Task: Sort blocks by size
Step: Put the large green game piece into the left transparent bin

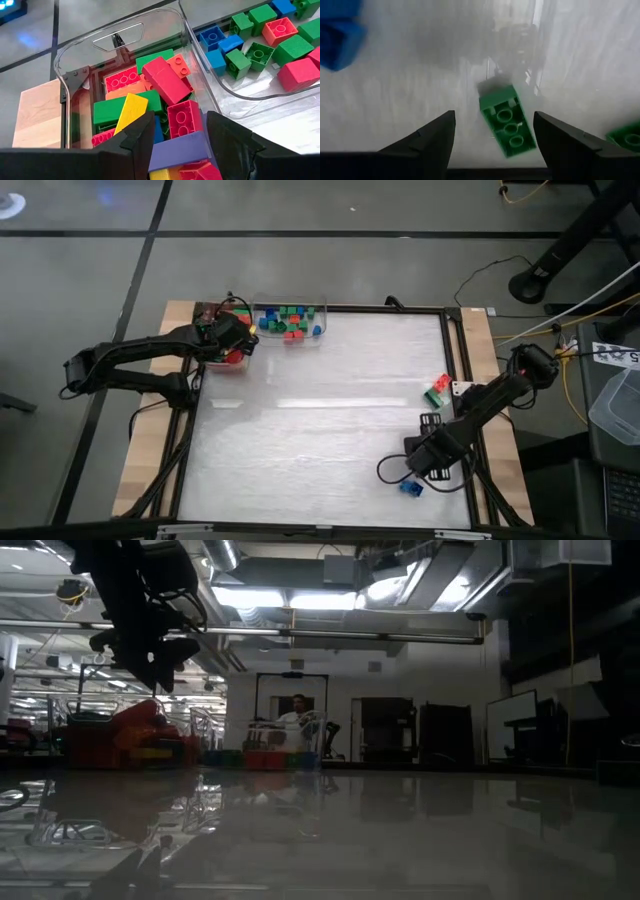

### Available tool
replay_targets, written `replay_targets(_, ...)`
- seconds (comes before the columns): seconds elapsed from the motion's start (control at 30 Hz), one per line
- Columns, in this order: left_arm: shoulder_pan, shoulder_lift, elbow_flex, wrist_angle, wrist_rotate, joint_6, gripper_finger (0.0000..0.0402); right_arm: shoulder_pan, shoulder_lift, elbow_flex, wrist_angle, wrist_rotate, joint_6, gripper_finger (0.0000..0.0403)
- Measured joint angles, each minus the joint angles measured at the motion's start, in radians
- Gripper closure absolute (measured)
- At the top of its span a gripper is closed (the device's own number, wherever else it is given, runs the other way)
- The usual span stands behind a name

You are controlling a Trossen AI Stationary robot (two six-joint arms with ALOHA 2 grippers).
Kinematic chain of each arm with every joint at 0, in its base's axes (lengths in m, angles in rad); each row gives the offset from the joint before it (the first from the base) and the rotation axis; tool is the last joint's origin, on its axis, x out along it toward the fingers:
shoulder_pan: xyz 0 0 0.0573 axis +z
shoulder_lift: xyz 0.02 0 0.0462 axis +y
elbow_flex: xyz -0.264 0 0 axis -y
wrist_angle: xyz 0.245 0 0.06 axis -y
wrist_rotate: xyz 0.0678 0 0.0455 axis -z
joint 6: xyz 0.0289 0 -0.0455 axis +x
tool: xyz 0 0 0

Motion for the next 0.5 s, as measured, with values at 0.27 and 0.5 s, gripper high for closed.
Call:
replay_targets(0.27, 0.0, 0.0, 0.0, 0.0, 0.0, 0.0, 0.0235, -0.002, -0.001, -0.077, 0.006, 0.052, -0.004, 0.0136)
replay_targets(0.5, 0.0, 0.0, 0.0, 0.0, 0.0, 0.0, 0.0235, -0.001, 0.001, -0.116, 0.037, -0.02, -0.004, 0.0136)
